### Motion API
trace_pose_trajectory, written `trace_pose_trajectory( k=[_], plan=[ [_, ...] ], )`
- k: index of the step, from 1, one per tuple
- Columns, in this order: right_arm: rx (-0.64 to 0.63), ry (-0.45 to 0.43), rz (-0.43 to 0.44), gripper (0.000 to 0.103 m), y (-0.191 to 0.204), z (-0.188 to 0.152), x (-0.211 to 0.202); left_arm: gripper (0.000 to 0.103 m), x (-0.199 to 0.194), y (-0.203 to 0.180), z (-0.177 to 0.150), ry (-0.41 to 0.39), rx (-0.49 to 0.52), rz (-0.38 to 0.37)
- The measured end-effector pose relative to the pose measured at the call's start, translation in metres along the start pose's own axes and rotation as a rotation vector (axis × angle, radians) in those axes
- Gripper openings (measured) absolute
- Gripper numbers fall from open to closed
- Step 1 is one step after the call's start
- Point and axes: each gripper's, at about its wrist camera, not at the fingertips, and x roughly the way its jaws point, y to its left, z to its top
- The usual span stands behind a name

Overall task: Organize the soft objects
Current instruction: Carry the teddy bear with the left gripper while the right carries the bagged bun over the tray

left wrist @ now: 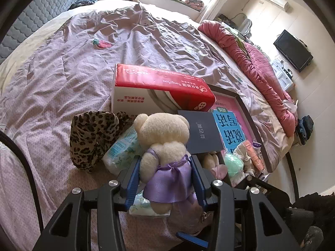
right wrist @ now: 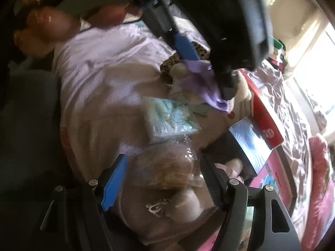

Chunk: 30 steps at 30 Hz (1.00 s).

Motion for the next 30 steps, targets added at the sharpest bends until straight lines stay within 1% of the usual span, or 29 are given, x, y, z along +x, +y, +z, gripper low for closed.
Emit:
trace_pose_trajectory(
  k=[3, 5, 6, 7, 8, 14, 17, 19, 23, 30],
  plan=[
    [-0.017, 0.019, -0.007, 0.073, 0.002, -0.001, 0.007, 0.046, 0.000, 0.000, 0.000, 0.001, 0.002, 0.000],
    [-0.001, 0.037, 0.002, 0.073, -0.002, 0.000, 0.014, 0.046, 0.000, 0.000, 0.000, 0.001, 0.003, 0.005],
    [0.019, 0.033, 0.004, 0.072, -0.005, 0.000, 0.015, 0.046, 0.000, 0.000, -0.001, 0.001, 0.005, 0.006],
    [0.039, 0.028, 0.012, 0.064, -0.006, 0.001, 0.017, 0.046, 0.000, -0.001, -0.001, 0.002, 0.005, 0.006],
    [0.065, 0.023, 0.024, 0.063, -0.009, 0.001, 0.017, 0.046, 0.000, -0.001, -0.001, 0.001, 0.003, 0.005],
    [0.206, -0.056, 0.108, 0.061, -0.026, -0.006, 0.003, 0.046, 0.001, -0.002, -0.002, -0.005, -0.003, 0.007],
    [0.277, -0.097, 0.108, 0.061, -0.035, -0.013, -0.012, 0.046, -0.002, -0.003, -0.001, -0.015, -0.002, 0.005],
    [0.332, -0.130, 0.086, 0.061, -0.045, -0.019, -0.028, 0.046, -0.006, -0.004, 0.000, -0.026, -0.001, -0.001],
    [0.451, -0.206, 0.080, 0.061, -0.066, -0.028, -0.059, 0.046, -0.015, -0.009, 0.002, -0.045, 0.014, -0.007],
    [0.551, -0.262, -0.035, 0.061, -0.093, -0.044, -0.105, 0.046, -0.030, -0.027, 0.005, -0.084, 0.060, 0.003]
  ],
)
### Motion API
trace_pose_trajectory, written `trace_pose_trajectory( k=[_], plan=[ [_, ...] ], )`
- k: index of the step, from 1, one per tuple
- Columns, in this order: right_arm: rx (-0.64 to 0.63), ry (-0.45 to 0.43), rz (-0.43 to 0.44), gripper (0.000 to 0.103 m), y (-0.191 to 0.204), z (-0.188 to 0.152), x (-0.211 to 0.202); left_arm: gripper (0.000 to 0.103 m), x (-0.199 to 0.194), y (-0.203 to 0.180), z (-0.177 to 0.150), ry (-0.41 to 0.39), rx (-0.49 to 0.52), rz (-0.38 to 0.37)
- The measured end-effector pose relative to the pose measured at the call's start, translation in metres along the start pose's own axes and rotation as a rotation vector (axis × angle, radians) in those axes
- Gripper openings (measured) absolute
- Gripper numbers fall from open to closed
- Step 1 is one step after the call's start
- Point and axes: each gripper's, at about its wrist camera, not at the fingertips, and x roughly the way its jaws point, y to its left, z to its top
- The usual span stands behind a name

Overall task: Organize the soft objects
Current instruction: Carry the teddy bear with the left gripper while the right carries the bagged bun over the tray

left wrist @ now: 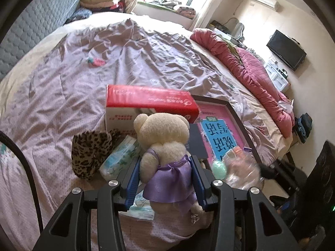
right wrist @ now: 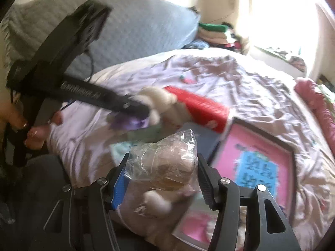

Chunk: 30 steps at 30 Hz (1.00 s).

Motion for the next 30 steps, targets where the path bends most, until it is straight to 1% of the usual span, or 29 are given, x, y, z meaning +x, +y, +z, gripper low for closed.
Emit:
trace_pose_trajectory(
  k=[3, 5, 9, 15, 19, 23, 30],
  plan=[
    [0.050, -0.027, -0.045, 0.061, -0.016, 0.002, -0.014, 0.046, -0.006, -0.011, 0.002, -0.017, 0.020, 0.000],
    [0.087, -0.050, -0.071, 0.061, -0.027, 0.002, -0.025, 0.046, -0.007, -0.019, 0.003, -0.020, 0.024, -0.016],
    [0.135, -0.098, -0.129, 0.061, -0.047, 0.002, -0.051, 0.046, -0.006, -0.037, 0.002, -0.022, 0.056, -0.022],
    [0.205, -0.146, -0.199, 0.061, -0.073, -0.007, -0.083, 0.046, -0.001, -0.077, -0.006, -0.016, 0.116, -0.062],
    [0.243, -0.164, -0.234, 0.061, -0.086, -0.015, -0.096, 0.046, 0.005, -0.102, -0.011, -0.004, 0.147, -0.083],
    [0.281, -0.180, -0.259, 0.061, -0.098, -0.022, -0.105, 0.046, 0.013, -0.120, -0.016, 0.010, 0.172, -0.089],
    [0.323, -0.167, -0.315, 0.061, -0.116, -0.037, -0.112, 0.046, 0.030, -0.136, -0.023, 0.041, 0.197, -0.095]
  ],
)
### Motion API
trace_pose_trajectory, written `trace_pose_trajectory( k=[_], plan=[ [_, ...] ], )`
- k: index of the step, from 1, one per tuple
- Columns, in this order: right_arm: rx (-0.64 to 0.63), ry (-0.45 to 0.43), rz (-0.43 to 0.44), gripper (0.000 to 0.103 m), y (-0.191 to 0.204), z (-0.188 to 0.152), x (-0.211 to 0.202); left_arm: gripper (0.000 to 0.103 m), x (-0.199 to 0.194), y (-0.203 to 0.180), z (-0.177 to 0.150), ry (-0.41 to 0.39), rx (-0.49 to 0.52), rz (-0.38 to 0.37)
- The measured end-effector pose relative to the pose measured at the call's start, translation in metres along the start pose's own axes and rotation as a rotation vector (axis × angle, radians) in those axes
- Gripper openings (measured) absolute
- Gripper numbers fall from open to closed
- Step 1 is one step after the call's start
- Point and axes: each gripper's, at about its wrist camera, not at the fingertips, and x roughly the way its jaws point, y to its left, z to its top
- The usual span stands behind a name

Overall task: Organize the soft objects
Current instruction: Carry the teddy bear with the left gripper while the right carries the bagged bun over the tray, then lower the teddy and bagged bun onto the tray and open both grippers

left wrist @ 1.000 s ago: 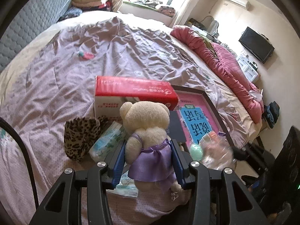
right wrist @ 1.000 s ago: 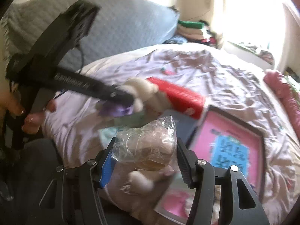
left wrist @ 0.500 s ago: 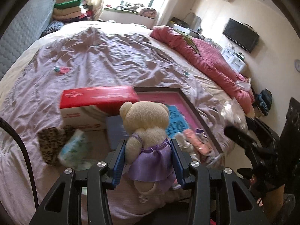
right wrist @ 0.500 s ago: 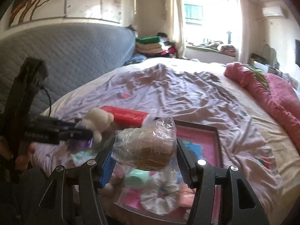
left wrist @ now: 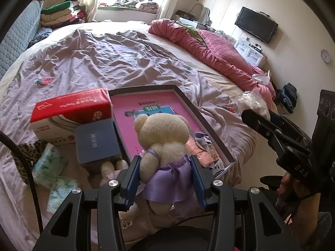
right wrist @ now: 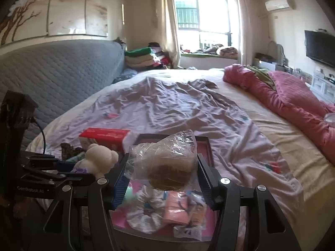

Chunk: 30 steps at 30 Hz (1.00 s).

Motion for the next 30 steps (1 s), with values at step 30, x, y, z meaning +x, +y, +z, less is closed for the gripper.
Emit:
trace_pose_trajectory(
  k=[30],
  plan=[
    [0.078, 0.123, -0.065, 0.061, -0.032, -0.043, 0.045, 0.046, 0.071, -0.022, -0.021, 0.128, 0.063, -0.005]
  ],
)
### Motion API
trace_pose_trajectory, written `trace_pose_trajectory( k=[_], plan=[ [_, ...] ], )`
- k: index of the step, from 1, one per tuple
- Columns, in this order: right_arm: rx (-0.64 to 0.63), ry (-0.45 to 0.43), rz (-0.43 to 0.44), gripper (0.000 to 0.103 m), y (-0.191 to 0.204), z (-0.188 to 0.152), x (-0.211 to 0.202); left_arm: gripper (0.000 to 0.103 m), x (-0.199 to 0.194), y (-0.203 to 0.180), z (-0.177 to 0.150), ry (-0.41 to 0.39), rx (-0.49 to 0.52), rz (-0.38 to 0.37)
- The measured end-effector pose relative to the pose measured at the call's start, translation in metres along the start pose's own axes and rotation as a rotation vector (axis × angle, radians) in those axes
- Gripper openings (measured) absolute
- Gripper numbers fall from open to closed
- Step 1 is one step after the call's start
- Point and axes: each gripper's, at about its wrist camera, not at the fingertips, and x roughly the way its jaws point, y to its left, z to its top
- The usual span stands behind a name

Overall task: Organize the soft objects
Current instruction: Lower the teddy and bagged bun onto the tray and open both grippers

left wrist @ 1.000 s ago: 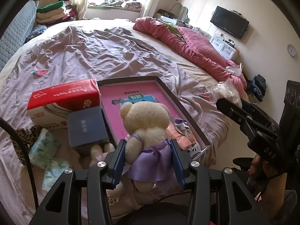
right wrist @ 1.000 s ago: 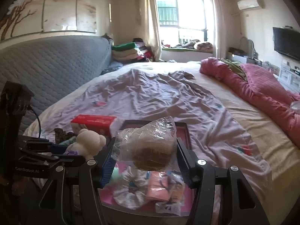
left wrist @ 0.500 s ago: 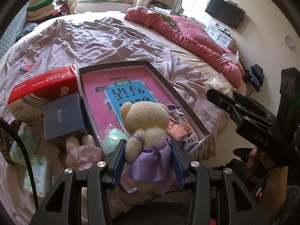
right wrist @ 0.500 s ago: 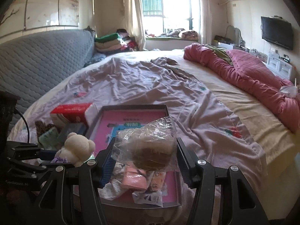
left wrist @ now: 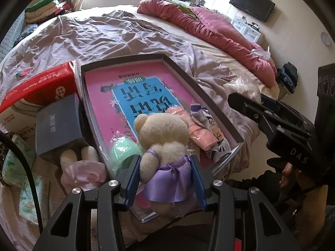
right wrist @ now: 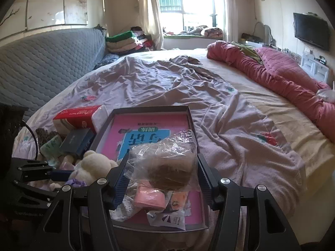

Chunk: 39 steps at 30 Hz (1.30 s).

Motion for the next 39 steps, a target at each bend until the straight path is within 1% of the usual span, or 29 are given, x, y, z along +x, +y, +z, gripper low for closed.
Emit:
trace_pose_trajectory(
  k=[7, 12, 17, 23, 30, 39],
  plan=[
    [0.022, 0.018, 0.010, 0.061, -0.004, -0.005, 0.011, 0.046, 0.008, -0.001, -0.003, 0.021, -0.004, -0.022],
    [0.038, 0.043, 0.024, 0.061, -0.006, -0.010, 0.020, 0.046, 0.015, 0.001, -0.004, 0.038, -0.010, -0.020],
    [0.025, 0.071, 0.046, 0.061, 0.002, -0.013, 0.031, 0.046, 0.017, 0.001, -0.004, 0.042, -0.009, -0.027],
    [0.006, 0.104, 0.045, 0.061, 0.009, -0.019, 0.045, 0.046, 0.024, 0.000, -0.006, 0.063, -0.005, -0.027],
    [0.002, 0.121, 0.047, 0.061, 0.013, -0.025, 0.053, 0.046, 0.024, 0.001, -0.007, 0.063, -0.009, -0.033],
    [0.012, 0.120, 0.038, 0.062, 0.015, -0.025, 0.057, 0.047, 0.025, 0.001, -0.007, 0.062, -0.008, -0.034]
  ],
)
